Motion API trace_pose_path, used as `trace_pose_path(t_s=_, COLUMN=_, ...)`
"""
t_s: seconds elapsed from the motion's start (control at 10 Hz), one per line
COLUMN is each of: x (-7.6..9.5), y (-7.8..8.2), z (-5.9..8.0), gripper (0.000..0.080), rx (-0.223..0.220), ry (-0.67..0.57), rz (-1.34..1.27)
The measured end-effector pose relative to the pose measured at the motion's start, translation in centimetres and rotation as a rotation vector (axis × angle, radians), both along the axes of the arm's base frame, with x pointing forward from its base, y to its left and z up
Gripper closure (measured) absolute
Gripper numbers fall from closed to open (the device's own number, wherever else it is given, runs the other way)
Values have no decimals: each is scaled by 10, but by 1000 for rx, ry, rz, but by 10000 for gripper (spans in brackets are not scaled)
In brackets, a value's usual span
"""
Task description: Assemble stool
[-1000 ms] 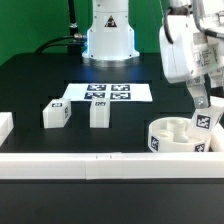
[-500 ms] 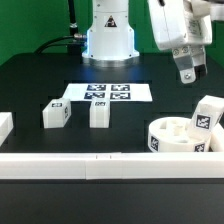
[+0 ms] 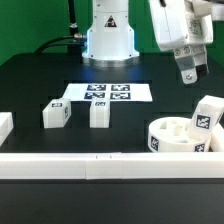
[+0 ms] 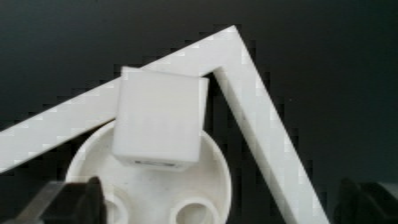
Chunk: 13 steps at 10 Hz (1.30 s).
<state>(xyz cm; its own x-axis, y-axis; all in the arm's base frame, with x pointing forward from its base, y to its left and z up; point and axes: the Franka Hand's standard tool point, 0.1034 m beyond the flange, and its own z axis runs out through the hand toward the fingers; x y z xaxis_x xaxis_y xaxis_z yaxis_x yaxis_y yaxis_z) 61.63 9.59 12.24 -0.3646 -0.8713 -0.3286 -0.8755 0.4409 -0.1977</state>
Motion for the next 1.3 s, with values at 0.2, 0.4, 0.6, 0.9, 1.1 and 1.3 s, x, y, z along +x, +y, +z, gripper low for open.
trace_pose_path(t_s=0.2, x=-1, y=-2, z=-2, gripper=151, rx=-28, ry=-7, rz=92)
trace_pose_path(t_s=0.4, x=-2, y=-18, z=-4, gripper=151, rx=-100, ry=-26, rz=303)
trace_pose_path(t_s=0.6, x=-5, y=-41, z=-10, gripper=151, rx=-195, ry=-78, rz=549)
trace_pose_path(t_s=0.9, x=-6, y=-53, z=-13, gripper=151, rx=-283, ry=-126, rz=718)
trace_pose_path(t_s=1.1, x=-6, y=-54, z=-13, gripper=151, rx=-327, ry=-150, rz=844)
trace_pose_path(t_s=1.3, x=-8, y=-45, z=-19, gripper=151, rx=-414, ry=-141, rz=1098)
